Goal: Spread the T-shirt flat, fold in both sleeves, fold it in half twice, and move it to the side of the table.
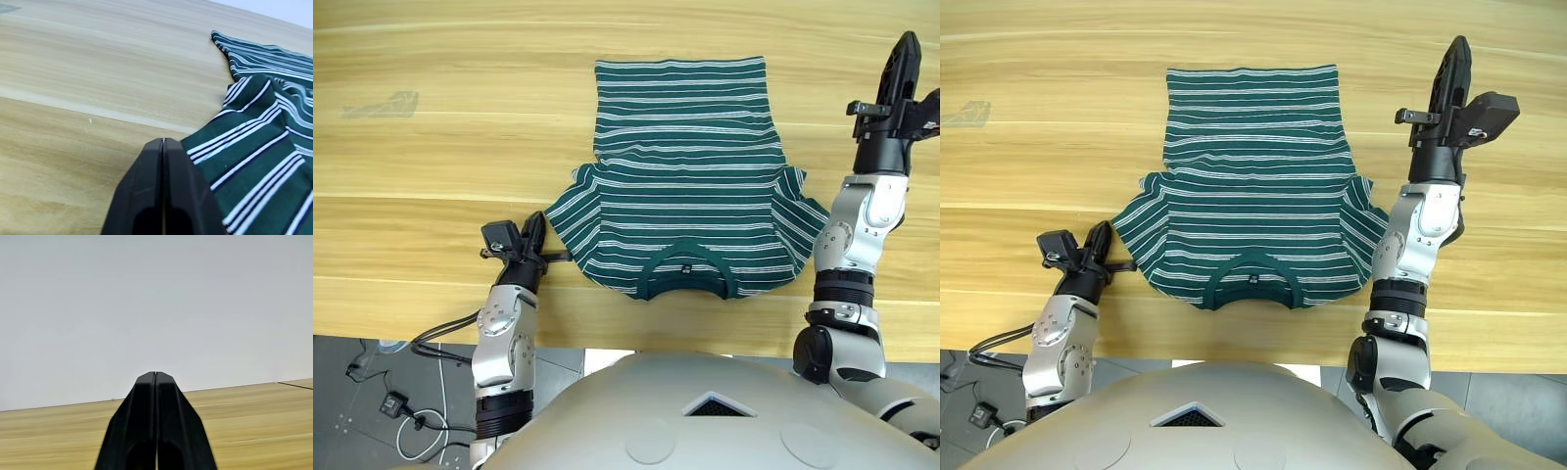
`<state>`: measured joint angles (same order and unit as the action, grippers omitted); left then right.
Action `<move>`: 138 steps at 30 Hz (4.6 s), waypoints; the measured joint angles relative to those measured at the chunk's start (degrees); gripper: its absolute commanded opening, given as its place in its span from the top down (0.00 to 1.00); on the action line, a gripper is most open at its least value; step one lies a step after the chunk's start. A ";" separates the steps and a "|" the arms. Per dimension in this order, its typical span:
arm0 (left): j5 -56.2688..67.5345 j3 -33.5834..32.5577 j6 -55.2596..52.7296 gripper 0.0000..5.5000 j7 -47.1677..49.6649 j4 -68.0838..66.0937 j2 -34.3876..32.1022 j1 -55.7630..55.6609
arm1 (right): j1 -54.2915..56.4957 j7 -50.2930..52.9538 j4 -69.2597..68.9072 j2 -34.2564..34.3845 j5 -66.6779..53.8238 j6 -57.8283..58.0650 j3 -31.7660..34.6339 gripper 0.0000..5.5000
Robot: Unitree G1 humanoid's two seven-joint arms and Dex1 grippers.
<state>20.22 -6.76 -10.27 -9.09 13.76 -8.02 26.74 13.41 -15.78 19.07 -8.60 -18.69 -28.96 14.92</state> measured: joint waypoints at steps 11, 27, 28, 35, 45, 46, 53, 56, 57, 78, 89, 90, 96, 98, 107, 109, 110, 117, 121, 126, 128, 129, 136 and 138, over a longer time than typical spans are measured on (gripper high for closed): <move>0.53 -4.79 0.67 0.60 1.13 -1.51 1.74 -0.69 | 0.00 -0.62 0.01 0.00 1.67 -0.06 -0.21 1.00; 14.20 -5.33 -6.83 0.59 -6.42 0.42 3.52 -0.58 | 0.00 -0.74 0.01 0.00 2.01 -0.04 -1.40 1.00; 13.59 -4.53 -6.83 0.59 -6.67 0.38 3.35 -0.58 | 0.00 -0.74 0.01 0.00 2.01 -0.04 -1.46 1.00; 12.47 -2.18 -6.89 0.59 -8.33 0.35 2.19 -0.30 | 0.00 -0.85 0.00 0.00 2.09 -0.04 -2.17 1.00; 11.09 -3.25 -6.07 0.78 -7.43 -0.86 2.07 -0.85 | 0.00 -0.74 0.05 0.00 2.11 -0.04 -2.87 1.00; 11.01 -3.16 -6.07 0.83 -7.43 -0.86 2.05 -0.84 | 0.00 -0.73 0.05 0.00 2.11 -0.04 -2.90 1.00; 10.98 -2.73 -6.08 0.99 -7.72 -0.78 1.59 -0.69 | 0.01 -0.69 0.07 0.00 2.12 -0.05 -2.99 1.00; 10.98 -2.61 -6.08 0.99 -7.72 -0.76 1.50 -0.66 | 0.00 -0.67 0.08 0.00 2.14 -0.05 -2.99 1.00; 10.96 -2.58 -6.03 0.99 -7.70 -0.76 1.49 -0.65 | 0.00 -0.67 0.08 0.00 2.14 -0.05 -3.00 1.00; 5.63 6.54 3.55 0.99 -13.88 11.28 2.16 5.57 | 0.81 -1.21 3.21 0.00 2.35 -0.90 -3.33 1.00; -6.80 14.93 9.24 0.99 -13.31 10.88 0.69 5.00 | 1.71 -1.29 4.50 0.07 3.84 -1.70 -3.48 1.00; -7.54 15.90 9.42 0.99 -13.11 10.88 0.71 4.87 | 1.88 -1.29 4.53 0.07 3.96 -1.73 -3.51 1.00; -15.78 21.27 10.68 0.99 -9.96 9.57 0.14 3.67 | 2.19 -1.36 4.68 0.13 4.17 -1.86 -3.82 1.00; -18.31 21.36 11.07 0.99 -8.24 6.91 0.10 3.06 | 2.19 -1.37 4.70 0.14 4.21 -1.90 -3.91 1.00; -20.15 22.43 11.63 0.99 -6.40 3.95 0.10 1.89 | 2.18 -1.37 4.70 0.15 4.21 -2.25 -3.92 1.00; -20.10 22.53 11.70 0.99 -6.40 3.95 0.08 1.87 | 2.18 -1.37 4.70 0.15 4.21 -2.26 -3.92 1.00; -20.08 22.86 11.75 0.99 -6.55 3.95 0.00 1.87 | 2.18 -1.37 4.70 0.15 4.20 -2.26 -3.92 1.00; -19.41 25.95 12.92 0.80 -9.53 4.54 -1.42 2.47 | 2.18 -1.59 4.70 0.15 4.21 -2.29 -3.94 1.00; -20.03 27.09 12.91 0.71 -10.19 4.49 -2.80 2.74 | 2.18 -1.67 4.70 0.16 4.21 -2.30 -3.94 1.00; -20.61 27.52 12.89 0.69 -9.99 3.93 -3.35 2.76 | 2.18 -1.77 4.75 0.17 4.21 -2.32 -3.95 1.00; -19.90 27.41 12.89 0.69 -10.11 3.98 -3.26 2.54 | 2.18 -1.88 5.21 0.18 4.16 -2.33 -3.93 1.00; -18.20 27.09 12.85 0.69 -10.41 4.30 -3.01 2.44 | 2.18 -2.21 5.26 0.18 3.89 -2.20 -3.85 1.00; 8.96 7.04 8.26 0.69 -7.55 19.04 -1.99 -2.67 | -8.89 -12.39 -11.86 -6.65 -21.63 23.13 4.79 1.00; 16.52 -1.41 7.46 0.69 -4.17 23.71 -2.89 -3.70 | -15.31 -16.63 -15.10 -12.29 -28.68 32.07 9.67 1.00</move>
<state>36.73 -8.17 -2.81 -13.26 37.47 -10.91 23.04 -1.90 -32.40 3.97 -20.89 -47.36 3.11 24.59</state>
